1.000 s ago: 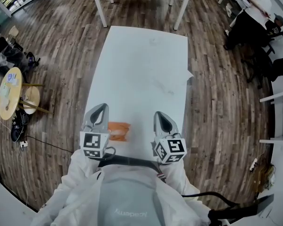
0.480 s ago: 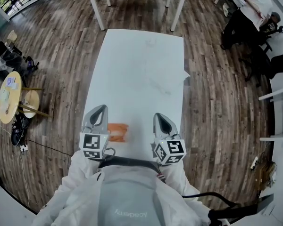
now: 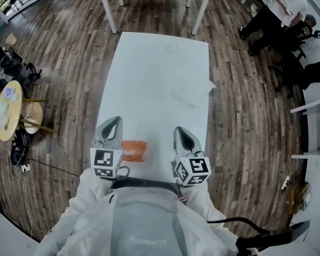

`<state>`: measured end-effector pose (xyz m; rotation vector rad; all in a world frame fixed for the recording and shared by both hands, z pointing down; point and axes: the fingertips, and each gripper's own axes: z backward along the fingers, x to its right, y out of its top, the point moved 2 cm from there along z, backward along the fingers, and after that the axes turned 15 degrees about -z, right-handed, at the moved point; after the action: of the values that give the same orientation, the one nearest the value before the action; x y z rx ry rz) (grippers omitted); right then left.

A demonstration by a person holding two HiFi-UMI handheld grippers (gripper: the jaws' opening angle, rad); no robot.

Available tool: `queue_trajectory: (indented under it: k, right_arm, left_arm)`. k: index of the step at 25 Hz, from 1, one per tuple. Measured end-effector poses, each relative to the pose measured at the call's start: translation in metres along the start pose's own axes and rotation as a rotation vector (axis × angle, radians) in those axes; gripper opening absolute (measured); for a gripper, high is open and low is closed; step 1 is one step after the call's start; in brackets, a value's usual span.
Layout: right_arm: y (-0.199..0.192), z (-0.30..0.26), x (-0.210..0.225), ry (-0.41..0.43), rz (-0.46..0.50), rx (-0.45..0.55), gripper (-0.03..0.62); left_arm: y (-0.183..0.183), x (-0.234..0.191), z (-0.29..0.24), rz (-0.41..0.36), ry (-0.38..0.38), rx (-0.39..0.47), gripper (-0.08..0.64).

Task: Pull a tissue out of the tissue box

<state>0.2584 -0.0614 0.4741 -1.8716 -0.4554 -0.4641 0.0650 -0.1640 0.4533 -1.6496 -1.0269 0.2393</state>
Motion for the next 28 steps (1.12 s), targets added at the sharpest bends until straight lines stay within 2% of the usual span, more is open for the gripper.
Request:
queue_trajectory:
  k: [17, 28]
  right_arm:
    - [-0.011, -0.012, -0.04, -0.028, 0.044, -0.027, 0.002]
    - [-0.027, -0.013, -0.058, -0.063, 0.058, -0.052, 0.003]
  left_arm:
    - [-0.028, -0.031, 0.012, 0.053, -0.04, 0.011, 0.0]
    - [-0.033, -0.028, 0.017, 0.071, -0.101, 0.036, 0.0]
